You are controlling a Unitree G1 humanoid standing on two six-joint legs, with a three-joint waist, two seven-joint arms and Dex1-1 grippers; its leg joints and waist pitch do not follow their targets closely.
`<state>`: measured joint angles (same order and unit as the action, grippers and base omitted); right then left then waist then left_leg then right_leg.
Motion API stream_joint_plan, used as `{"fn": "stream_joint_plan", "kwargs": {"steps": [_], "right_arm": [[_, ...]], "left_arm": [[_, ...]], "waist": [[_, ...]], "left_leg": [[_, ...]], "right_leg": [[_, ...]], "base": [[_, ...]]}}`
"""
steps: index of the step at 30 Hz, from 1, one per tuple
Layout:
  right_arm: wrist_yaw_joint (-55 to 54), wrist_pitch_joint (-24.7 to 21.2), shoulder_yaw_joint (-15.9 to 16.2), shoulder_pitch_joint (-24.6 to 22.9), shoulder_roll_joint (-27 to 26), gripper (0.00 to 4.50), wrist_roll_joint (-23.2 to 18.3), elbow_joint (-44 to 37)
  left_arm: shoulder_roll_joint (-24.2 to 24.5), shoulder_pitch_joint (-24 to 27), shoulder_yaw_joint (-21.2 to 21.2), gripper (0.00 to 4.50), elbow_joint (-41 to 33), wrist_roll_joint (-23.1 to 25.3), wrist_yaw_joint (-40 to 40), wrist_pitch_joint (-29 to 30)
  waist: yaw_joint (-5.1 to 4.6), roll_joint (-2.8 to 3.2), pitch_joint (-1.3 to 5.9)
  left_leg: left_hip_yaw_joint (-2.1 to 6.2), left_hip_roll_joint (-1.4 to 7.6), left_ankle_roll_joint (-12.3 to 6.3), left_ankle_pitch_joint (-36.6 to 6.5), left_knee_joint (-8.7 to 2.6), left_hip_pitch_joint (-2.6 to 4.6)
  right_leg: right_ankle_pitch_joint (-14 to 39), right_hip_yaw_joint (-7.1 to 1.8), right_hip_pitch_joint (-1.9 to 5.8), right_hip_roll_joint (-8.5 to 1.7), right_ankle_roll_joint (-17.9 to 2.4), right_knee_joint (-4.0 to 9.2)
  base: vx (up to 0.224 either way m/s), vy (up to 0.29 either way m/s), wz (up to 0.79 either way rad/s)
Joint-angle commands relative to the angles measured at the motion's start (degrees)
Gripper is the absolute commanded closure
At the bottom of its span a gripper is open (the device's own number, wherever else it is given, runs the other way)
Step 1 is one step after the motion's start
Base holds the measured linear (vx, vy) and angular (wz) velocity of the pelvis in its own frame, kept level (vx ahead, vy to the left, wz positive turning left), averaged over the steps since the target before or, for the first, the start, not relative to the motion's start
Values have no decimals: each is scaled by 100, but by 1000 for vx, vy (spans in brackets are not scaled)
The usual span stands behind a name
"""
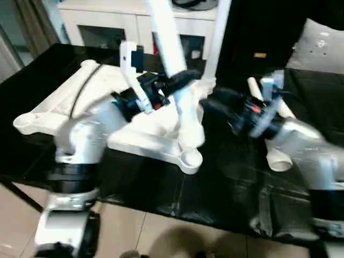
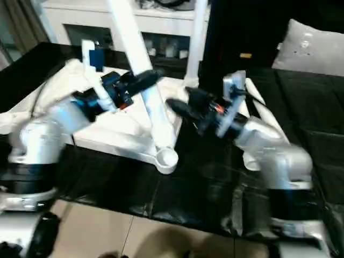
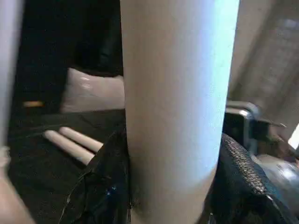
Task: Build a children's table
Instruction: Pick table leg
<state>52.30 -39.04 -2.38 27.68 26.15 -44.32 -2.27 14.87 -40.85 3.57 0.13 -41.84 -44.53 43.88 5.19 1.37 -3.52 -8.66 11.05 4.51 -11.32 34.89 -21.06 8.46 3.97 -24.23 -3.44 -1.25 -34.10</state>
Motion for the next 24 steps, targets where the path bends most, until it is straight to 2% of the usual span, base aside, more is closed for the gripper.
{"fn": "stream_joint_plan", "kwargs": {"steps": [1, 3, 7, 9, 11, 12, 13, 15, 17, 24], "right_arm": [[458, -250, 178, 7, 176, 1, -152, -260], [620, -334, 249, 23, 255, 1, -207, -296], [888, -425, 392, 83, 392, 1, -238, -311], [1092, -470, 462, 155, 453, 1, -234, -287], [1332, -492, 540, 229, 519, 1, -206, -218], [1399, -504, 553, 247, 534, 1, -196, -199], [1399, -504, 553, 247, 534, 17, -196, -199], [1607, -535, 663, 332, 578, 17, -161, -119], [1737, -553, 756, 374, 607, 50, -149, -103], [1894, -503, 922, 371, 596, 104, -11, -105]], "left_arm": [[133, -208, -120, 262, -281, -242, -491, 137], [217, -239, -211, 262, -335, -265, -703, 135], [318, -281, -365, 262, -405, -335, -1069, 142], [367, -319, -455, 262, -413, -372, -1272, 194], [388, -349, -543, 262, -389, -357, -1448, 182], [397, -357, -570, 262, -381, -350, -1500, 174], [397, -357, -570, 262, -381, -350, -1500, 174], [410, -386, -669, 262, -391, -350, -1636, 155], [402, -421, -728, 262, -376, -339, -1694, 138], [376, -418, -812, 262, -314, -252, -1784, 31]], "waist": [[30, -121, 457], [40, -108, 448], [40, -116, 438], [42, -121, 439], [46, -88, 447], [40, -105, 452], [42, -104, 449], [42, -107, 449], [45, -113, 455], [50, -117, 462]], "left_leg": [[-65, 76, -387, -388, -337, -11], [-57, 96, -334, -429, -342, -9], [-61, 78, -258, -515, -346, -7], [-64, 71, -258, -494, -345, -4], [-56, 69, -249, -456, -338, -22], [-58, 68, -262, -466, -336, -18], [-57, 72, -263, -454, -337, -16], [-58, 68, -262, -469, -334, -16], [-56, 72, -260, -432, -332, -19], [-56, 76, -260, -388, -326, -21]], "right_leg": [[1836, -209, 419, -335, -782, 376], [1897, -212, 407, -348, -781, 376], [2170, -208, 414, -351, -683, 411], [2202, -208, 408, -339, -649, 417], [2182, -204, 422, -344, -634, 409], [2167, -201, 424, -337, -640, 415], [2149, -205, 419, -337, -646, 410], [2142, -201, 422, -333, -673, 410], [2091, -202, 431, -334, -688, 402], [1979, -205, 436, -334, -743, 386]], "base": [[0, 0, 0], [0, 0, 0], [0, 0, 0], [0, 0, 0], [0, 0, 0], [0, 0, 0], [0, 0, 0], [0, 0, 0], [0, 0, 0], [0, 0, 0]]}}
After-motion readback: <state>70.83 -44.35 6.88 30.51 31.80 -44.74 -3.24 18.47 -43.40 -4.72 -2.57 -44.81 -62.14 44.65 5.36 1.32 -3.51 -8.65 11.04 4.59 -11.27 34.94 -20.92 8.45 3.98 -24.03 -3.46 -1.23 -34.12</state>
